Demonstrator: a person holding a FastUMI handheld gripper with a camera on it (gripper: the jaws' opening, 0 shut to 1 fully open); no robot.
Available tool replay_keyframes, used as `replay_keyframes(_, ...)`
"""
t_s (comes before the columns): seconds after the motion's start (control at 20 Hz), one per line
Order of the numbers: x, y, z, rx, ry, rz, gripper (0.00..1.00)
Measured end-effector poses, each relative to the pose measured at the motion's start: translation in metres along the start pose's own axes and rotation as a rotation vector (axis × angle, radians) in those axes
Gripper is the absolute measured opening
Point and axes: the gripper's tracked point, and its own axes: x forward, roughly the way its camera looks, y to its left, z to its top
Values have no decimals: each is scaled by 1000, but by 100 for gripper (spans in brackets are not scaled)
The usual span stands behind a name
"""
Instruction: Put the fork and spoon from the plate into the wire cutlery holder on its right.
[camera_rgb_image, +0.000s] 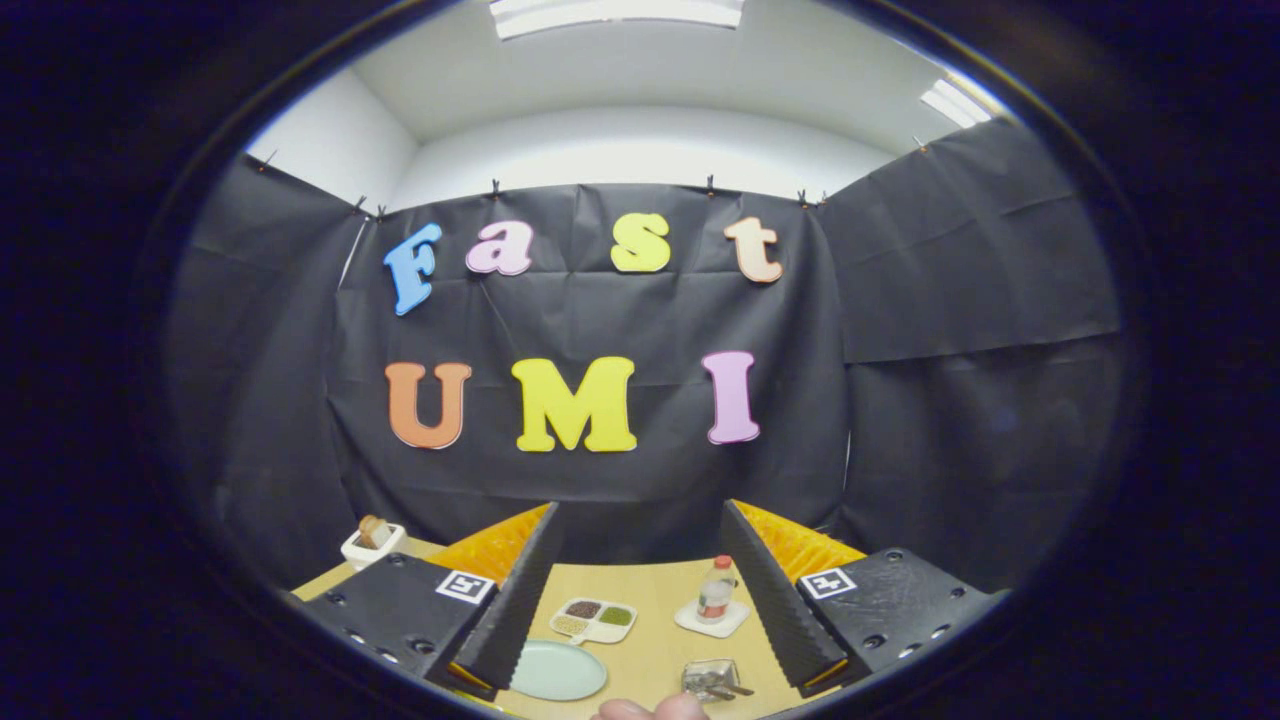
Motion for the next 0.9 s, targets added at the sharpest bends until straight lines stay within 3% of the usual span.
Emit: replay_keyframes(0.9, -15, 9, -18, -54, 47, -51, 95)
